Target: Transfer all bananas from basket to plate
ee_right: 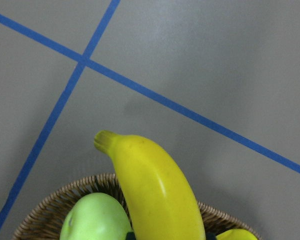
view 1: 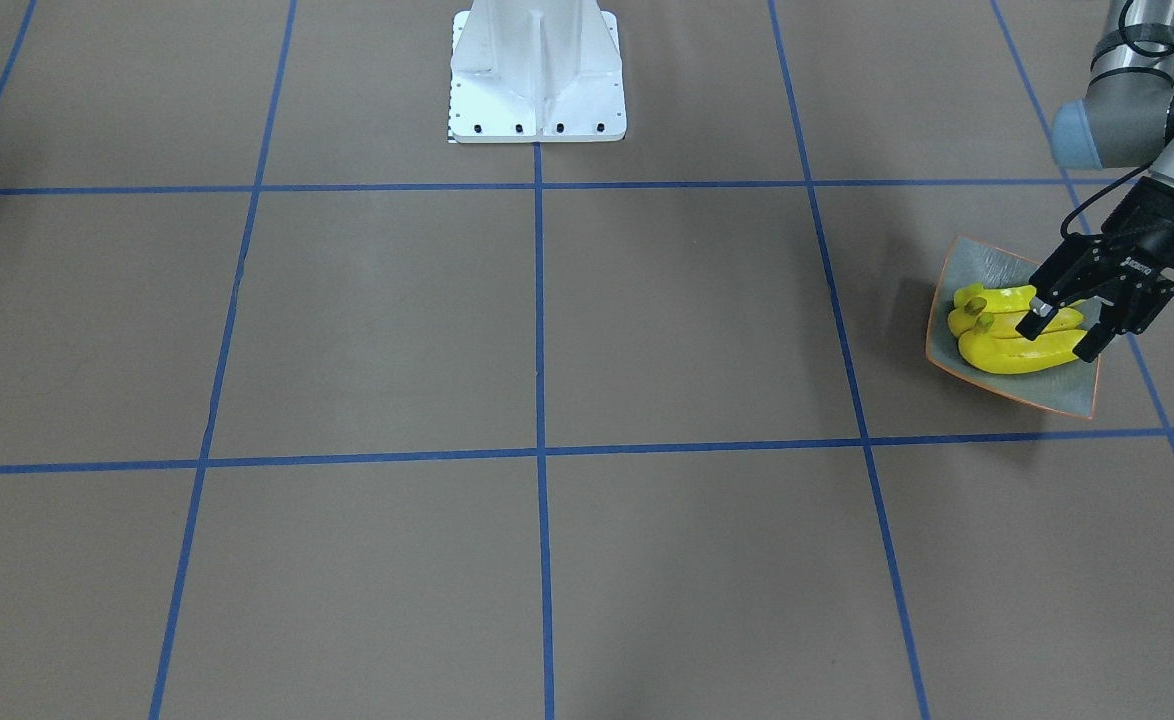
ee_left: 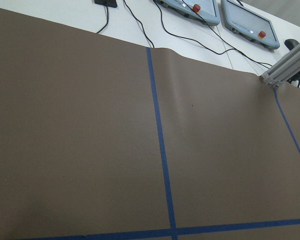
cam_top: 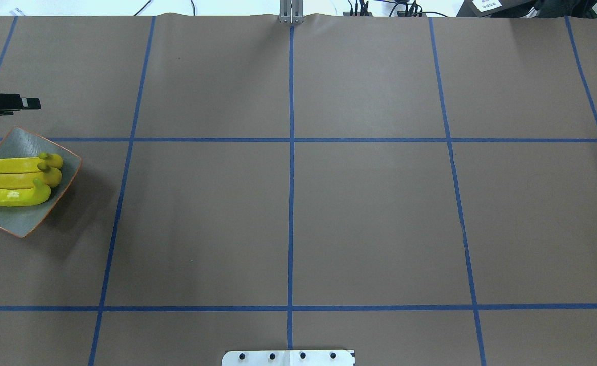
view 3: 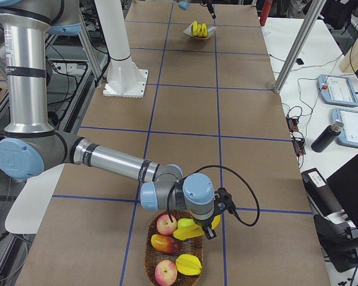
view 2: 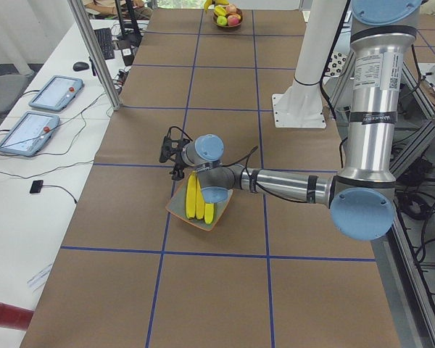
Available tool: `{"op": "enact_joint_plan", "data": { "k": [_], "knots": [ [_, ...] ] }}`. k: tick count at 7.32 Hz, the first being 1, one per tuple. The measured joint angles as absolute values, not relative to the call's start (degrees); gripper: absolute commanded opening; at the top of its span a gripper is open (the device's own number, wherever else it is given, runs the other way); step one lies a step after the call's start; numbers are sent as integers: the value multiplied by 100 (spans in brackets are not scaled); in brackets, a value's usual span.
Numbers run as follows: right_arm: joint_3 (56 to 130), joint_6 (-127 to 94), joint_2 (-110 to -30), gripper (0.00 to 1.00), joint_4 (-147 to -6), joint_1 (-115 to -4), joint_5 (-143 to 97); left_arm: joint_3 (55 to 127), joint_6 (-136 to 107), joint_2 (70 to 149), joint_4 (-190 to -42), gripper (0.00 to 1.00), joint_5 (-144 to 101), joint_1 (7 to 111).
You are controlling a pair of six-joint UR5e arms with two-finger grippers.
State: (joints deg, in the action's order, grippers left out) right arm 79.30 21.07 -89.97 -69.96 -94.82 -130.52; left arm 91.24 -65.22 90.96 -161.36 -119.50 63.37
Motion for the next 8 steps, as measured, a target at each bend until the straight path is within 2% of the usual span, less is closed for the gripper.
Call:
{"op": "enact_joint_plan", "data": {
  "k": [2,8],
  "knots": [
    [7985,964,-8439,0,-7016,-8962,-13078,9118,-6562,9169,-16115,99,-11958,6330],
    [8250,-3050,-6286,0,-6752,-6470,-12826,8964,-6788,9644,-16076,99,-11970,6273]
  ]
}}
